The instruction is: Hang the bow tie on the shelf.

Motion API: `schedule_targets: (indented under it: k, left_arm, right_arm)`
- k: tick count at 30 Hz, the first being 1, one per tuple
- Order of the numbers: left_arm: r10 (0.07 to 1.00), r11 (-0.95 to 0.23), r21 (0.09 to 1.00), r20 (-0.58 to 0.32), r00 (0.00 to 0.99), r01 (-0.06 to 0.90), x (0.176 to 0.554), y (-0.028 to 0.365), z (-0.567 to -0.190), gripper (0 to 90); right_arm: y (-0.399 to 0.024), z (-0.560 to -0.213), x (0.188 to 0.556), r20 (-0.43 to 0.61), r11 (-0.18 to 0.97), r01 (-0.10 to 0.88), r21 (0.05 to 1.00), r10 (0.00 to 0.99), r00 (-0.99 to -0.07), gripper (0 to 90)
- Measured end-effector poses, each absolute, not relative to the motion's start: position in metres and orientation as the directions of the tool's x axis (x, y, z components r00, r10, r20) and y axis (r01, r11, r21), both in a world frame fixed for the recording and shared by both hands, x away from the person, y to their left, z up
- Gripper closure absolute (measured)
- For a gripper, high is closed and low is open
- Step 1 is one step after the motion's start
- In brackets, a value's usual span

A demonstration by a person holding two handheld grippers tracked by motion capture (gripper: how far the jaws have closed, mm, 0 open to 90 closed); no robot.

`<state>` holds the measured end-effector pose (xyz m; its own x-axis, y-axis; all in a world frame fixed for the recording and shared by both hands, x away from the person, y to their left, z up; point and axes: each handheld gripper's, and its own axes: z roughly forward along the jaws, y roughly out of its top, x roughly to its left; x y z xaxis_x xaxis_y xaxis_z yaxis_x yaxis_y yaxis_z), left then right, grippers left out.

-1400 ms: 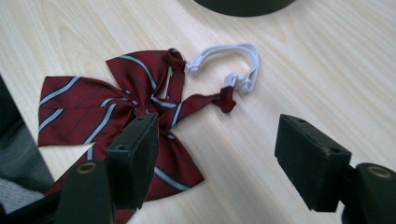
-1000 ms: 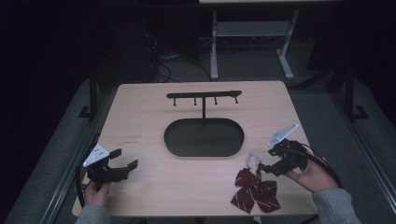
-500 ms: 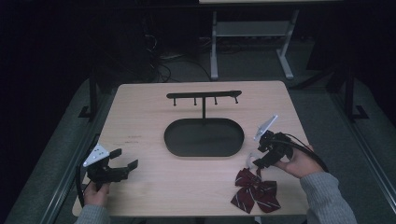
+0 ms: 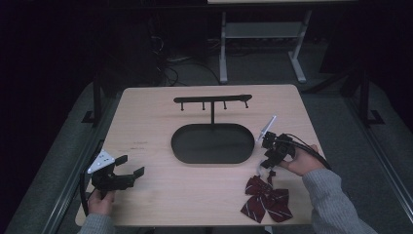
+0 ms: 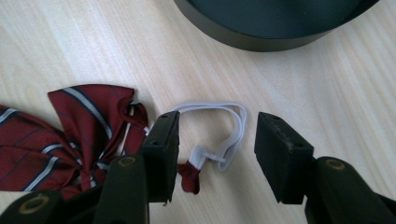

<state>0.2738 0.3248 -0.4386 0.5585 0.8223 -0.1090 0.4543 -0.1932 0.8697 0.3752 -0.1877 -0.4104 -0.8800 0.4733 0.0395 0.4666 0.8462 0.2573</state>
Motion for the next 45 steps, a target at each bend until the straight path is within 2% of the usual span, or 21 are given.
schedule_targets:
  k: [15,31,41,45]
  left_arm:
    - [0.821,-0.202,0.868,-0.103,0.561,0.454,0.274,0.323,-0.438,12.9]
    - [0.822,-0.200,0.870,-0.102,0.561,0.451,0.274,0.324,-0.438,12.9]
    - [0.822,-0.199,0.871,-0.101,0.560,0.449,0.274,0.324,-0.438,12.9]
    - [0.822,-0.200,0.871,-0.100,0.560,0.449,0.274,0.324,-0.438,12.9]
  right_arm:
    - [-0.184,-0.427,0.386,-0.003,0.861,0.479,0.170,0.487,-0.874,62.0]
    - [-0.179,-0.436,0.388,-0.019,0.876,0.467,0.125,0.472,-0.881,73.9]
    - [-0.177,-0.438,0.387,-0.028,0.885,0.453,0.108,0.458,-0.888,86.7]
    - [-0.177,-0.438,0.387,-0.011,0.886,0.452,0.108,0.455,-0.890,87.9]
